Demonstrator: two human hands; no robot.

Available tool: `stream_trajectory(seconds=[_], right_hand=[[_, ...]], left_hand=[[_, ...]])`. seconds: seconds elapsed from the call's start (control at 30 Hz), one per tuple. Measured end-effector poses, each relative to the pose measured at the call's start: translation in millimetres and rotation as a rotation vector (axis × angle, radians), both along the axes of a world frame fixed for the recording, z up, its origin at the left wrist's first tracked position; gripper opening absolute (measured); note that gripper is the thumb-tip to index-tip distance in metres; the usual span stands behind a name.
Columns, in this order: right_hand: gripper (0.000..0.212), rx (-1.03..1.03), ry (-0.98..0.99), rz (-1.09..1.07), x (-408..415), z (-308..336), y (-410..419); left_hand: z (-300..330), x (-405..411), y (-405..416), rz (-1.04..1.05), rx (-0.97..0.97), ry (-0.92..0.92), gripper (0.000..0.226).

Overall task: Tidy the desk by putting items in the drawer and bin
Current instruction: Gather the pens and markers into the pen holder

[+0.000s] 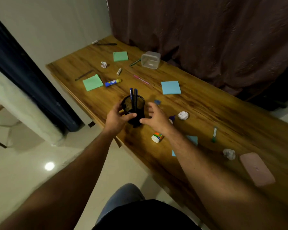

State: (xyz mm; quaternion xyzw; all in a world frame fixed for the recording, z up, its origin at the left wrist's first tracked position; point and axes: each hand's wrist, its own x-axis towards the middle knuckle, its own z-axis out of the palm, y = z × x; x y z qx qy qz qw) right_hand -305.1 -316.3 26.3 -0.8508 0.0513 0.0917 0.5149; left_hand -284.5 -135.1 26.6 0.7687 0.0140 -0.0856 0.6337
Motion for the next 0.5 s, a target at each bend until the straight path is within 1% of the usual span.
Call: stream_trajectory(seconds=[0.13, 0.23, 0.33, 0.5], right_hand=[[0.052, -0.184, -0.037, 0.012, 7, -8, -11], [0.037, -0.379, -0.067, 0.036, 18, -8, -16], [0.033, -0.548, -0.085, 0.058, 29, -7, -14], [0.038, -0.733, -0.058, 0.163, 41, -15, -6]], left_hand=[[-7, 22, 14, 0.043, -0.016, 0.023, 0.076], [-12, 40, 25, 0.063, -0.05, 0.036, 0.071], [-15, 59, 33, 0.072, -0.049, 0.051, 0.072], [-24, 79, 40, 0.045, -0.055, 0.051, 0.074]])
